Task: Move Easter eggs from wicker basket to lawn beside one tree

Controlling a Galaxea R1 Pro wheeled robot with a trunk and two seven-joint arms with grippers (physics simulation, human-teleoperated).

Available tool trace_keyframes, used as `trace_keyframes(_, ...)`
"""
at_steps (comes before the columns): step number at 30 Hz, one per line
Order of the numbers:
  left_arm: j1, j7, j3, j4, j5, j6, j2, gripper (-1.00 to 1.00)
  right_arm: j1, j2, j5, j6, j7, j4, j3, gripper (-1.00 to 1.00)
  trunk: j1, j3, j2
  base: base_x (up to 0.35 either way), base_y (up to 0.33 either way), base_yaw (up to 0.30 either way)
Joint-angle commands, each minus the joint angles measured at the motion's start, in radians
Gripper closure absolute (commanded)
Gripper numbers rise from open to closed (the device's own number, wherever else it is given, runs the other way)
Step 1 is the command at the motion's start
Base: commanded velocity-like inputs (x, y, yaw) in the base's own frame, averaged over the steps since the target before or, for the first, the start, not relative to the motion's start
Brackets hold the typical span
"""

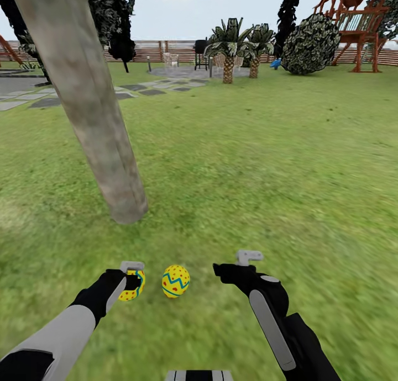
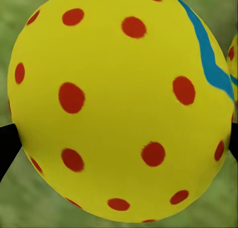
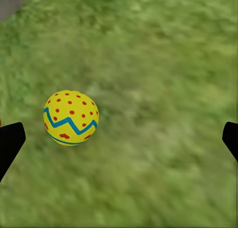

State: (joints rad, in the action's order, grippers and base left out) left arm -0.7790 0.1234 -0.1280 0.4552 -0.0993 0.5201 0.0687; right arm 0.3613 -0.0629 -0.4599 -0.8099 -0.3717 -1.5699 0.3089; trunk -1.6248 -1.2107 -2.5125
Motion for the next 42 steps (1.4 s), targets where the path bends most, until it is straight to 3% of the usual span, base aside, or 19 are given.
trace_keyframes(1,0.0,0.009,-0.008,0.002,-0.01,0.006,0.001,1.0,0.001,0.0,-0.011,-0.002,-0.01,-0.001,0.001,-1.0,0.0,-0.001,0.0,0.092,-0.148,0.0)
trace_keyframes(13,0.001,0.009,-0.008,0.003,-0.01,0.005,0.001,1.0,0.001,0.0,-0.01,-0.002,-0.01,-0.001,0.001,-1.0,0.0,-0.001,0.0,0.026,-0.033,0.0)
trace_keyframes(22,0.0,0.009,-0.007,0.003,-0.011,0.002,0.002,1.0,0.001,0.0,-0.009,-0.003,-0.01,-0.001,0.001,-1.0,-0.004,-0.036,-0.002,0.0,0.0,0.0)
trace_keyframes(34,0.003,0.009,-0.007,0.002,-0.01,-0.119,0.002,1.0,0.001,0.0,-0.009,-0.002,-0.01,-0.001,0.001,-1.0,-0.009,-0.082,-0.005,0.0,0.0,0.0)
trace_keyframes(42,0.004,0.009,-0.007,0.002,-0.01,-0.138,0.001,1.0,0.001,0.0,-0.01,-0.003,-0.011,-0.001,0.002,-1.0,-0.013,-0.113,-0.007,0.0,0.0,0.0)
